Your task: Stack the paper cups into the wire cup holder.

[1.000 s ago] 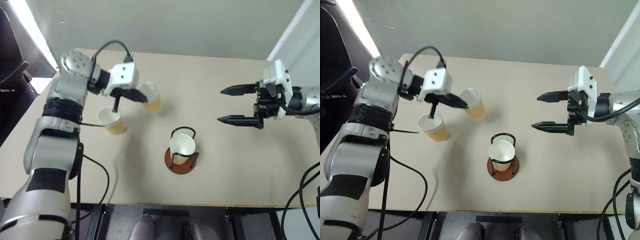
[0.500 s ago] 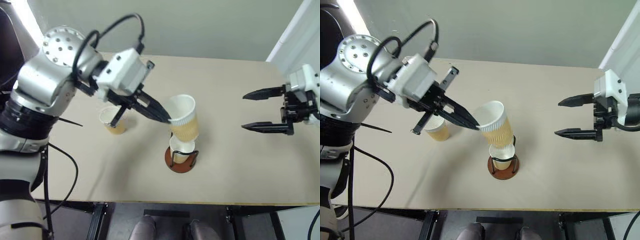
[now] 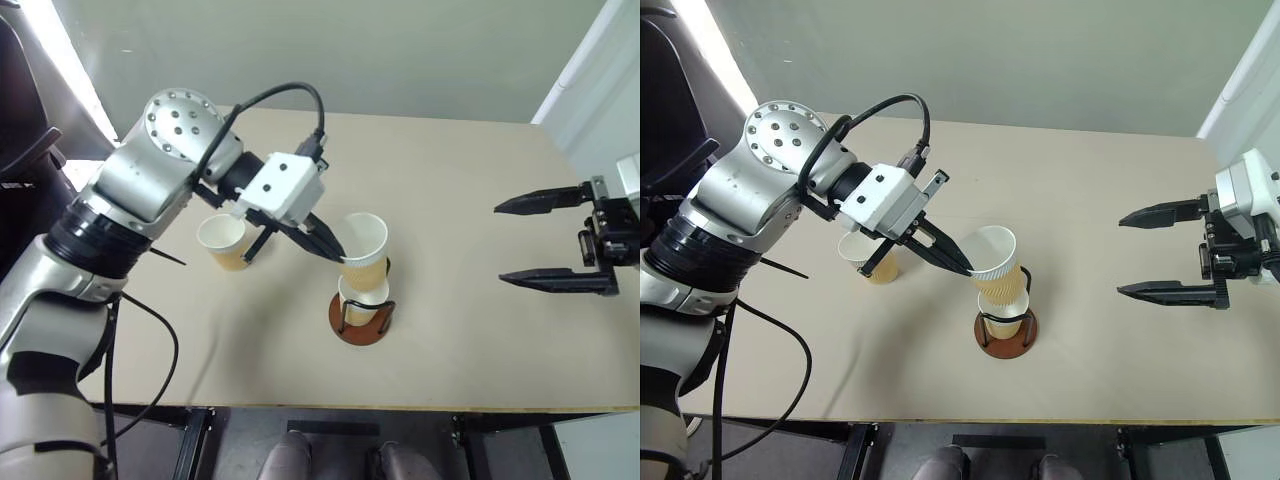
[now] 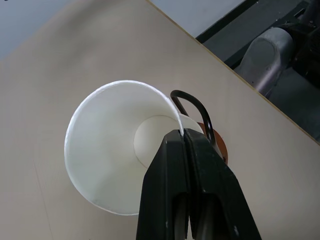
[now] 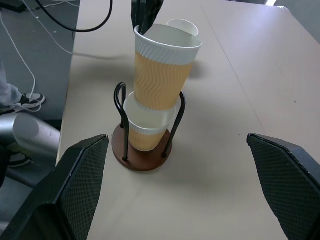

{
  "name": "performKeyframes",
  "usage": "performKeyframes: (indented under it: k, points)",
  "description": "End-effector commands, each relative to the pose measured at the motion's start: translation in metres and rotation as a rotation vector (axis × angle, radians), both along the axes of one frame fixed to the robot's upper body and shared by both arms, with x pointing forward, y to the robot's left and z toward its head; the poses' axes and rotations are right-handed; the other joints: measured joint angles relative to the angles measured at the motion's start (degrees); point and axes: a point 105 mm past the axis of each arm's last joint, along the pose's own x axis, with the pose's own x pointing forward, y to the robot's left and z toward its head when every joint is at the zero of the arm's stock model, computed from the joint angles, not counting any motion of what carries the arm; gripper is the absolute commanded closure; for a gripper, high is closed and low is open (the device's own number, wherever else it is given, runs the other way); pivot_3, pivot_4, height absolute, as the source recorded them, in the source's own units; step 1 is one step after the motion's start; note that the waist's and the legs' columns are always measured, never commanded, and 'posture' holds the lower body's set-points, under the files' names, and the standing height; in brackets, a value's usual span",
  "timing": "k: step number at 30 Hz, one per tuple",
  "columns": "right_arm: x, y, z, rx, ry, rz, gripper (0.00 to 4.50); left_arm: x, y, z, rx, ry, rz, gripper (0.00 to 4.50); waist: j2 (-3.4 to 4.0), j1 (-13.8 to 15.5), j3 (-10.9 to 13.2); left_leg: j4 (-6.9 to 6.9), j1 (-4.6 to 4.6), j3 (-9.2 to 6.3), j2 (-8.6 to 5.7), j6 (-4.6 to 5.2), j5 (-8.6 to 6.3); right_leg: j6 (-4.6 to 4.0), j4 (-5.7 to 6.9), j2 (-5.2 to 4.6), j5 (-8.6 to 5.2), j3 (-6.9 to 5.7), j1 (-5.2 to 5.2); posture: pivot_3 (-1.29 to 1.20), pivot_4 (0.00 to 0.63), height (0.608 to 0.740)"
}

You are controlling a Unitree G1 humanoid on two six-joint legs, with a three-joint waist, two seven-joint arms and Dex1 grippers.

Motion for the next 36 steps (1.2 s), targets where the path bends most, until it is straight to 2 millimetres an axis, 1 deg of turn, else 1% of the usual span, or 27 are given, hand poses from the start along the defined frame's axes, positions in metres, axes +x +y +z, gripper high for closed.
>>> performKeyframes:
  k: [1, 6, 8, 9, 11, 12, 16, 19, 20, 22, 23, 25, 26, 28, 29, 31, 32, 35, 36]
  points:
    - [-0.005, 0.002, 0.012, 0.001, -0.062, -0.005, 0.0, -0.007, 0.0, 0.004, 0.018, -0.026, -0.061, 4.48, 0.0, 0.0, 0.0, 0.0, 0.0, -0.01, 0.0, 0.01, 0.0, 0.0, -0.01, 0.0, 0.0, 0.0, 0.0, 0.0, 0.15, 0.74]
    - [-0.004, 0.004, 0.012, 0.004, -0.068, -0.011, 0.0, -0.01, 0.001, -0.005, 0.051, -0.044, -0.084, 4.48, 0.0, 0.0, 0.0, 0.0, 0.0, -0.01, 0.0, 0.02, -0.01, 0.02, -0.03, -0.01, 0.0, 0.0, -0.01, 0.0, 0.15, 0.74]
    - [-0.004, 0.005, 0.012, 0.006, -0.071, -0.012, 0.0, -0.007, -0.001, -0.007, 0.054, -0.054, -0.07, 4.48, 0.0, 0.0, 0.0, 0.01, 0.0, -0.01, -0.01, 0.03, -0.02, 0.03, -0.04, -0.01, -0.01, 0.0, 0.0, 0.0, 0.15, 0.74]
    - [-0.004, 0.005, 0.012, 0.008, -0.073, -0.01, 0.0, -0.005, -0.002, -0.008, 0.056, -0.053, -0.061, 4.3, 0.0, 0.0, 0.0, 0.01, 0.0, 0.0, -0.02, 0.03, -0.02, 0.04, -0.04, -0.02, -0.01, 0.0, 0.01, 0.0, 0.15, 0.74]
    - [-0.003, 0.006, 0.013, 0.01, -0.077, -0.007, 0.0, -0.004, -0.006, -0.007, 0.054, -0.044, -0.047, 3.89, 0.0, 0.0, 0.0, 0.03, 0.0, 0.0, -0.02, 0.03, -0.02, 0.04, -0.04, -0.03, -0.01, 0.0, 0.01, 0.0, 0.15, 0.74]
    - [-0.003, 0.006, 0.013, 0.011, -0.077, -0.006, 0.0, -0.004, -0.007, -0.007, 0.053, -0.041, -0.045, 3.58, 0.0, 0.0, 0.0, 0.04, -0.02, 0.0, -0.03, 0.03, -0.02, 0.05, -0.03, -0.03, -0.01, 0.0, 0.0, 0.0, 0.15, 0.74]
    - [-0.001, 0.006, 0.014, 0.013, -0.08, -0.003, 0.0, -0.002, -0.012, -0.005, 0.024, -0.064, -0.035, 2.12, 0.0, 0.0, 0.0, 0.03, 0.0, 0.02, -0.03, 0.04, -0.02, 0.06, -0.02, -0.02, 0.0, 0.01, 0.0, 0.0, 0.15, 0.74]
    - [0.002, 0.006, 0.015, 0.012, -0.082, -0.001, 0.0, 0.01, -0.022, 0.015, -0.119, -0.108, 0.058, 1.05, 0.0, 0.1, 0.0, 0.05, -0.02, 0.01, -0.03, 0.04, -0.02, 0.07, -0.02, -0.02, 0.0, 0.0, 0.0, 0.0, 0.15, 0.74]
    - [0.003, 0.006, 0.015, 0.013, -0.083, 0.001, 0.0, 0.014, -0.019, 0.022, -0.156, -0.107, 0.105, 0.71, 0.0, 0.1, 0.0, 0.1, -0.03, 0.01, -0.04, 0.04, -0.02, 0.1, -0.02, -0.03, 0.01, 0.0, 0.02, 0.0, 0.15, 0.74]
    - [0.006, 0.007, 0.015, 0.015, -0.083, 0.008, 0.0, 0.02, 0.002, 0.032, -0.191, -0.091, 0.216, 0.71, 0.0, 0.0, 0.0, 0.09, -0.04, 0.04, -0.05, 0.04, -0.02, 0.13, -0.01, -0.04, 0.04, 0.02, 0.01, 0.0, 0.15, 0.74]
    - [0.007, 0.007, 0.015, 0.016, -0.082, 0.012, 0.0, 0.022, 0.014, 0.033, -0.189, -0.085, 0.262, 0.71, 0.02, -0.3, 0.0, 0.06, -0.02, 0.05, -0.04, 0.04, -0.02, 0.13, -0.01, -0.03, 0.04, 0.02, 0.0, 0.0, 0.15, 0.74]
    - [0.009, 0.007, 0.013, 0.015, -0.078, 0.022, 0.0, 0.025, 0.049, 0.025, -0.131, -0.083, 0.383, 0.71, 0.18, -1.0, -0.1, -0.04, 0.03, 0.15, 0.0, 0.04, -0.02, 0.13, 0.01, 0.05, 0.03, 0.18, -0.07, 0.0, 0.15, 0.74]
    - [0.01, 0.008, 0.013, 0.015, -0.077, 0.026, 0.0, 0.026, 0.07, 0.02, -0.09, -0.085, 0.46, 0.71, 0.2, -1.3, -0.1, -0.14, 0.09, 0.2, 0.02, 0.03, -0.02, 0.13, 0.01, 0.11, 0.03, 0.32, -0.09, 0.0, 0.15, 0.74]
    - [0.013, 0.008, 0.012, 0.017, -0.074, 0.036, 0.0, 0.026, 0.108, 0.009, -0.021, -0.08, 0.594, 0.71, 0.2, -1.5, -0.1, -0.34, 0.18, 0.27, 0.04, 0.02, -0.01, 0.13, -0.01, 0.27, 0.03, 0.61, -0.16, 0.0, 0.15, 0.74]
    - [0.015, 0.009, 0.011, 0.018, -0.073, 0.041, 0.0, 0.024, 0.123, 0.005, 0.009, -0.073, 0.644, 0.71, 0.19, -1.5, -0.1, -0.35, 0.15, 0.26, 0.05, 0.02, -0.01, 0.15, -0.02, 0.32, 0.02, 0.74, -0.25, 0.0, 0.15, 0.74]
    - [0.019, 0.01, 0.009, 0.018, -0.07, 0.051, 0.0, 0.018, 0.144, -0.002, 0.039, -0.05, 0.716, 0.71, 0.18, -1.6, -0.1, -0.36, 0.13, 0.31, 0.04, 0.02, -0.01, 0.16, -0.02, 0.34, 0.02, 0.99, -0.41, 0.0, 0.15, 0.74]
    - [0.021, 0.012, 0.008, 0.018, -0.069, 0.06, 0.0, 0.019, 0.152, -0.004, 0.041, -0.049, 0.758, 0.71, 0.15, -1.5, -0.1, -0.36, 0.11, 0.32, 0.04, 0.03, -0.02, 0.16, -0.02, 0.34, 0.02, 1.03, -0.46, 0.0, 0.15, 0.74]
    - [0.025, 0.017, 0.009, 0.018, -0.072, 0.08, 0.0, 0.023, 0.165, -0.007, 0.017, -0.042, 0.835, 0.71, 0.12, -0.8, -0.1, -0.32, 0.08, 0.25, 0.03, 0.05, -0.03, 0.16, 0.0, 0.31, 0.02, 1.04, -0.5, 0.0, 0.15, 0.74]
    - [0.027, 0.017, 0.009, 0.016, -0.075, 0.081, 0.0, 0.027, 0.17, -0.011, 0.025, -0.044, 0.863, 0.71, 0.12, -0.7, -0.1, -0.29, 0.08, 0.24, 0.02, 0.06, -0.03, 0.16, 0.04, 0.3, 0.02, 1.04, -0.5, 0.0, 0.15, 0.74]
